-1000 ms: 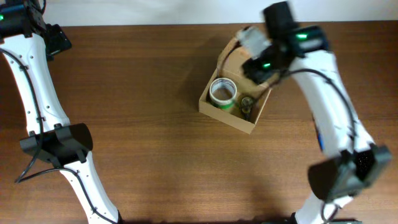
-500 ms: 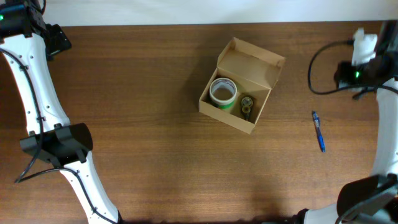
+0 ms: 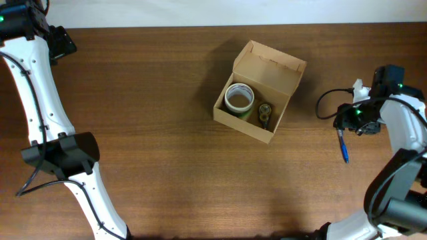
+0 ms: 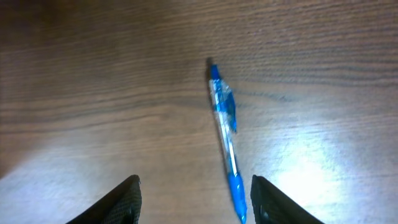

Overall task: Pack container
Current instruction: 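Move the right gripper to the blue pen and grasp it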

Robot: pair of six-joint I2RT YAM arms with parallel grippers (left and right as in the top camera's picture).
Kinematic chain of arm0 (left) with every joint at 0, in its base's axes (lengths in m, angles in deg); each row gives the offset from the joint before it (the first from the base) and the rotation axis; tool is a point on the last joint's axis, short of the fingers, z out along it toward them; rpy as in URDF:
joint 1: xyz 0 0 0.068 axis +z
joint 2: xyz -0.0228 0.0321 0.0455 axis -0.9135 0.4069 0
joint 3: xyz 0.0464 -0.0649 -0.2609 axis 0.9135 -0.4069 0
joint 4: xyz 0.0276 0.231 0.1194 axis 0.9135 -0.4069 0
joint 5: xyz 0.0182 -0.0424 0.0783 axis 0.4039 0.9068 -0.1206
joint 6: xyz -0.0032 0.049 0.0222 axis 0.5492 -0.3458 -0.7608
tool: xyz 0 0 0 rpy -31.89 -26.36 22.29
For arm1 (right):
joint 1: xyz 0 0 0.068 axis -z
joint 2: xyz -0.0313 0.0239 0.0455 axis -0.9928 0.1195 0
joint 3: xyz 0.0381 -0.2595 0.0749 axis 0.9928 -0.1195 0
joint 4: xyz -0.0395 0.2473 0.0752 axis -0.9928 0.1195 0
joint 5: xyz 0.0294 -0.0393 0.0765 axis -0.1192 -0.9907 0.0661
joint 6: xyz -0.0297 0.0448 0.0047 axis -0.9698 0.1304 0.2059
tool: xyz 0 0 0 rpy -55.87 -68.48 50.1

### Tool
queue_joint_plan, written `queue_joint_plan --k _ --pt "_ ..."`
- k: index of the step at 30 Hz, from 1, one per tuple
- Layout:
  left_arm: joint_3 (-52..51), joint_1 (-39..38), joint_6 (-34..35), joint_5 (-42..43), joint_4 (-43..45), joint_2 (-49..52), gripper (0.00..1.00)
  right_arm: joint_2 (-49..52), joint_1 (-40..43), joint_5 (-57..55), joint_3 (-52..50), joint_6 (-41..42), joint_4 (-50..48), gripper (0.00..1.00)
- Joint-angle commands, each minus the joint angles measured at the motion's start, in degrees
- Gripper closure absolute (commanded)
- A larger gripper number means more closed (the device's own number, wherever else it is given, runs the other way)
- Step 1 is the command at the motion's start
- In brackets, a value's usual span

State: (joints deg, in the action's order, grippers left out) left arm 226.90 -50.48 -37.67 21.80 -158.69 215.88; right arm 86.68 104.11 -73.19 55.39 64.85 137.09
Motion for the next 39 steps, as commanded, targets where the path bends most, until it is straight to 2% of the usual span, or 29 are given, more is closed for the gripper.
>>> queue_joint_plan --k 1,13,17,23,25,27,29,39 --pt "-0.22 0.31 -0.46 0.24 0.07 0.31 0.00 2.73 0.44 -2.62 -0.04 -1.49 -1.70 0.42" --pt "-0.22 0.31 -0.46 0.26 0.07 0.31 0.00 10.10 0.76 -3.76 -0.02 -11.39 -3.19 0.42" --pt "-0.22 0.31 -0.46 0.26 0.07 0.31 0.00 11.58 1.64 -4.28 -0.04 -11.30 -2.82 0.43" --pt "-0.22 0.31 -0.46 0.26 0.07 0.31 0.00 13.18 3.30 -4.22 -0.04 -10.38 -2.01 0.62" --pt "-0.22 0.31 -0.46 0.26 0.07 0.31 0.00 13.55 3.72 -4.20 -0.04 -9.33 -2.05 0.73" --pt "-0.22 0.31 -0.46 0.24 0.07 0.31 0.00 13.81 4.09 -4.04 -0.04 -7.89 -2.40 0.87" --pt "-0.22 0.31 -0.46 0.24 0.07 0.31 0.00 13.81 4.17 -3.37 -0.04 -6.97 -2.89 0.96" --pt "-0.22 0.31 -0.46 0.26 0.07 0.31 0.00 13.25 3.72 8.66 4.07 -4.87 -2.27 0.96"
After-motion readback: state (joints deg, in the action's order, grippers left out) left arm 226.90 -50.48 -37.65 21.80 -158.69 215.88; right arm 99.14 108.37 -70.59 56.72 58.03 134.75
